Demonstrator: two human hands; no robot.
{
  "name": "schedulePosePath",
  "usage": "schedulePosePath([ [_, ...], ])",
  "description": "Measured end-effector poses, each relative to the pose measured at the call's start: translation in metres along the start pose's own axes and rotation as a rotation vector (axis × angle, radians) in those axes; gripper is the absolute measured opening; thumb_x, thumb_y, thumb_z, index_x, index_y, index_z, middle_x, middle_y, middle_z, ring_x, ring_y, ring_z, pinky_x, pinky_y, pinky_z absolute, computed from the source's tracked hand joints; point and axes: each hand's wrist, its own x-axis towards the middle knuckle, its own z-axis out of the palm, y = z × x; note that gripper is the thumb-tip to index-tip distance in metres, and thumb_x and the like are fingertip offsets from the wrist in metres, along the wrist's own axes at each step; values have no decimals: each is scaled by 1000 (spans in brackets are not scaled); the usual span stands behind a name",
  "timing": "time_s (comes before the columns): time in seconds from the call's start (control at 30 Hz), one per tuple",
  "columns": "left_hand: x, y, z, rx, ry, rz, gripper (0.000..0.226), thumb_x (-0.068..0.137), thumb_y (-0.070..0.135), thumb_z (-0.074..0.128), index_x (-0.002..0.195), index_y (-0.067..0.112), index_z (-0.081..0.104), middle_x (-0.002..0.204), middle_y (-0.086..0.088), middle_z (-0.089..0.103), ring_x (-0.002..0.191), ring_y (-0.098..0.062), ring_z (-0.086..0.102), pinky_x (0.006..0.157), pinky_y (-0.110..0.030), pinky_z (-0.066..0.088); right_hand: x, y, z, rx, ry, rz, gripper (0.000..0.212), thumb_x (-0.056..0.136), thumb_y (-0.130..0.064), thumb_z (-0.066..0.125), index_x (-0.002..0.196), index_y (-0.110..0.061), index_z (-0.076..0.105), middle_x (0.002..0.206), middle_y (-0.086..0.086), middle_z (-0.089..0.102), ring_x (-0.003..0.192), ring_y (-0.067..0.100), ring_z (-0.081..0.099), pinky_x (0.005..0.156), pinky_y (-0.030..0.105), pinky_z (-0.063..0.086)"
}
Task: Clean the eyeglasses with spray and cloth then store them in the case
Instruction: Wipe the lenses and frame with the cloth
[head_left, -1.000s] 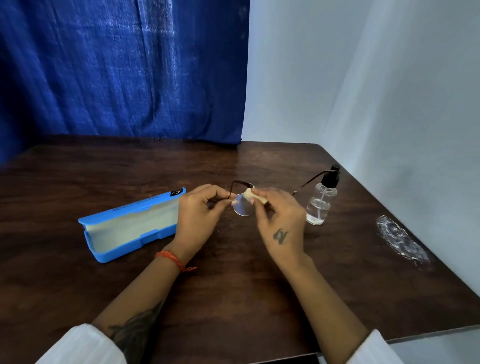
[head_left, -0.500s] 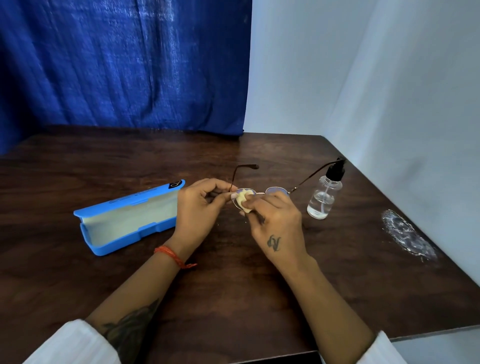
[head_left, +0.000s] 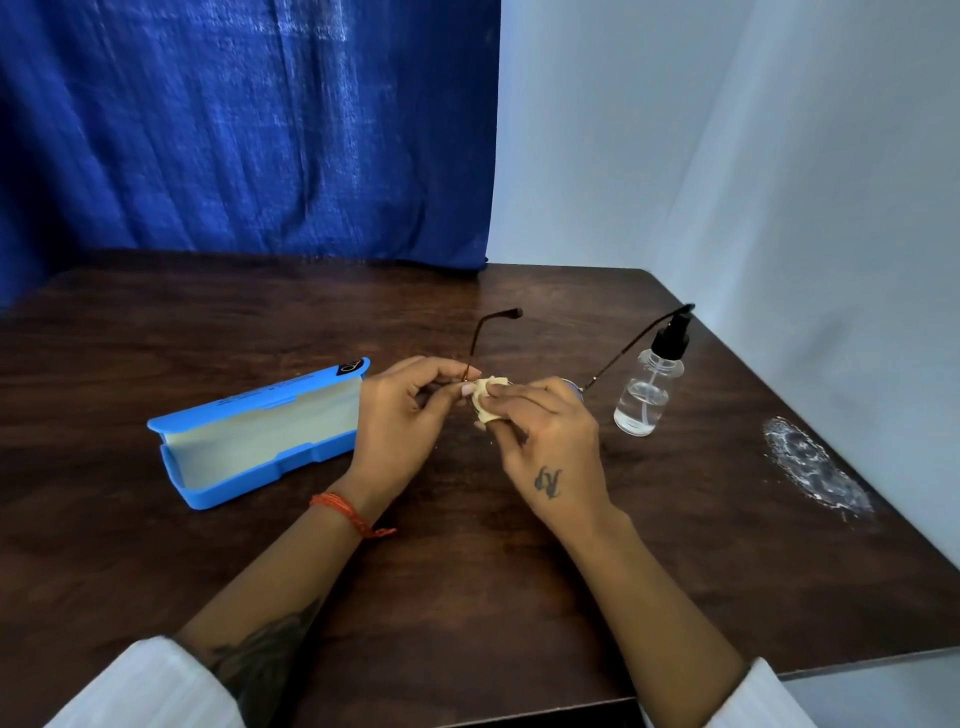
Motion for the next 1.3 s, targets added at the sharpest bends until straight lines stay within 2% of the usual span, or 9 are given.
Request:
schedulePosePath([
  [0.1, 1, 0, 0, 25, 3, 25, 26, 77, 1, 69, 92, 21, 67, 86, 9, 66, 86, -2, 62, 74, -9, 47, -2, -2, -1, -59, 39, 9, 22, 63, -3, 83, 82, -6, 74, 82, 4, 73, 77, 23, 63, 78, 19, 43],
  [0.33, 0, 0, 0, 15, 35, 21, 18, 77, 0, 69, 90, 12, 70, 84, 3, 66, 81, 3, 62, 70, -6, 46, -1, -2, 5, -113, -28, -26, 29, 74, -3, 73, 103, -2, 70, 107, 10, 69, 92, 19, 51, 88, 22, 41],
  [0.53, -1, -1, 0, 25, 13, 33, 23, 77, 2, 68, 91, 20, 68, 85, 5, 67, 82, -6, 64, 72, -14, 51, -1, 0, 0, 40, 33, -37, 23, 64, 8, 77, 82, -5, 75, 88, 4, 74, 79, 22, 62, 77, 21, 47],
  [0.67, -1, -2, -1, 59, 7, 70, 20, 78, 3, 68, 92, 18, 69, 86, 4, 67, 84, -4, 63, 74, -12, 49, -4, 1, 0, -51, 83, -33, 16, 64, 2, 78, 77, -6, 73, 79, 3, 72, 75, 23, 63, 79, 23, 45],
  [0.8, 0, -2, -2, 80, 30, 74, 15, 77, 2, 69, 88, 12, 71, 84, 7, 66, 82, 6, 60, 73, -6, 44, -4, -2, 2, -144, 65, -24, 20, 74, -9, 70, 93, -3, 71, 95, 8, 71, 87, 19, 51, 84, 25, 43],
  [0.93, -1, -1, -2, 83, 29, 74, 15, 78, 3, 68, 90, 11, 71, 84, 6, 66, 82, 3, 61, 73, -8, 46, -2, -4, 7, -156, -57, -56, 29, 82, -10, 57, 108, 0, 68, 111, 11, 67, 94, 18, 47, 90, 23, 39],
  [1.13, -2, 1, -1, 38, 30, 67, 22, 77, 2, 69, 92, 18, 69, 85, 7, 67, 83, -7, 64, 73, -11, 49, 0, -1, -1, 62, 19, -28, 23, 66, 9, 70, 84, -5, 74, 91, 4, 73, 83, 24, 65, 82, 21, 46],
  [1.23, -3, 1, -1, 53, 22, 83, 25, 77, 2, 69, 93, 21, 67, 86, 7, 67, 84, -5, 63, 74, -12, 49, 0, -1, -2, 46, 75, -34, 21, 62, 12, 70, 74, -5, 72, 81, 3, 73, 77, 23, 64, 77, 22, 48],
  [1.3, -2, -1, -2, 70, 28, 87, 25, 77, 2, 69, 94, 20, 68, 86, 8, 66, 84, -1, 63, 74, -12, 48, -1, -1, -2, -26, 101, -32, 18, 64, 7, 71, 77, -5, 72, 81, 3, 72, 79, 21, 61, 79, 24, 47],
])
